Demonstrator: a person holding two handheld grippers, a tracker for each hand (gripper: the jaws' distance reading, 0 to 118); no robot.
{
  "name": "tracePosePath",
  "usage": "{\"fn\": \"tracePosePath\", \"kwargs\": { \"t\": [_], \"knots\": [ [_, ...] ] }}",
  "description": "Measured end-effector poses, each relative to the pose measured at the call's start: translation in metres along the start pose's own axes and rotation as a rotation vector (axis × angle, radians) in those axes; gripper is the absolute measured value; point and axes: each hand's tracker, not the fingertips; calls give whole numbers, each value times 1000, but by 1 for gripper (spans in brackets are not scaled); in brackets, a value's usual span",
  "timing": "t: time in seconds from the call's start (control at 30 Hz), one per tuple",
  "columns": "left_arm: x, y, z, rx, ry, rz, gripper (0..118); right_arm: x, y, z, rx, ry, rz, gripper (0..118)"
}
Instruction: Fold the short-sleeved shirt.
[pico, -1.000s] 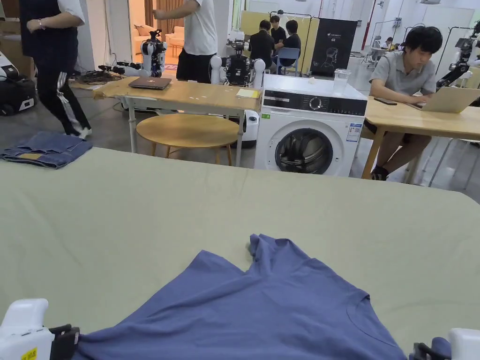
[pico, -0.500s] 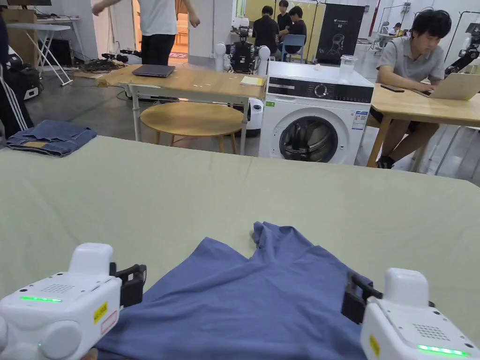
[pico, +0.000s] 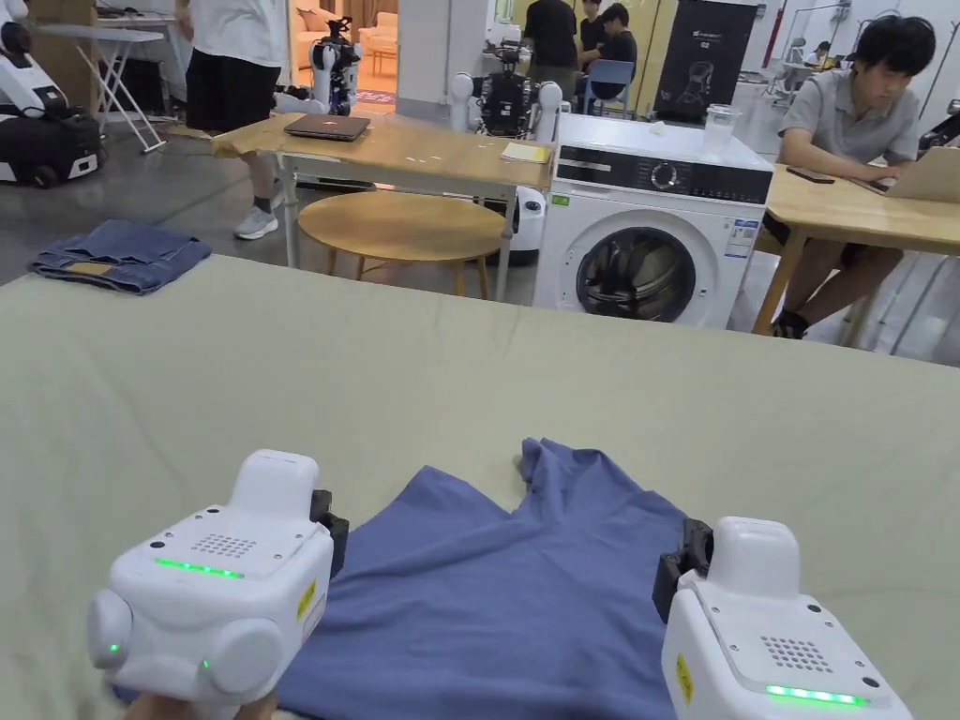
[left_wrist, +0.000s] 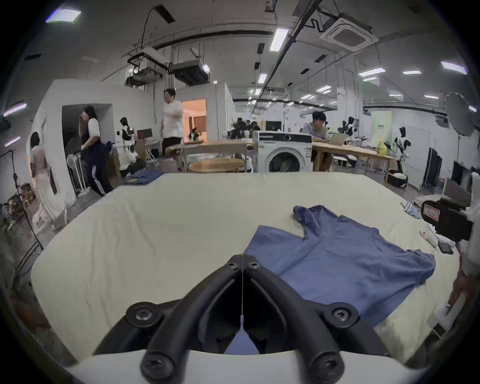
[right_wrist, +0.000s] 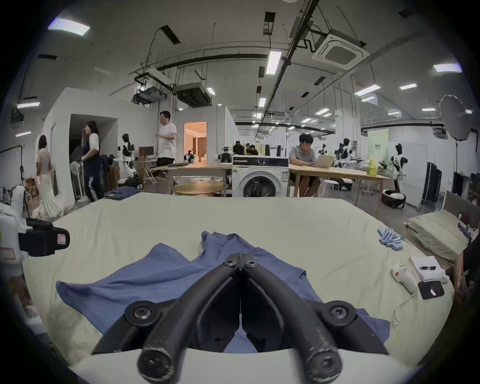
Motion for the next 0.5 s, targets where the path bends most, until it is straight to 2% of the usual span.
{"fn": "tracePosePath", "kwargs": {
  "t": [0.27,0.43,0.47,0.5],
  "knots": [
    [-117,-5,-18,-281,-3,201,0,-3,-9,-14,-56,28,45,0],
    [-165,-15,-34,-418,6,301,0,-8,-17,-22,-94,47,57,0],
    [-169,-18,-38,-461,-17,335,3,-9,-19,-24,-101,52,59,0],
    [-175,-22,-43,-488,-24,368,14,-10,-20,-26,-110,53,61,0]
  ]
}}
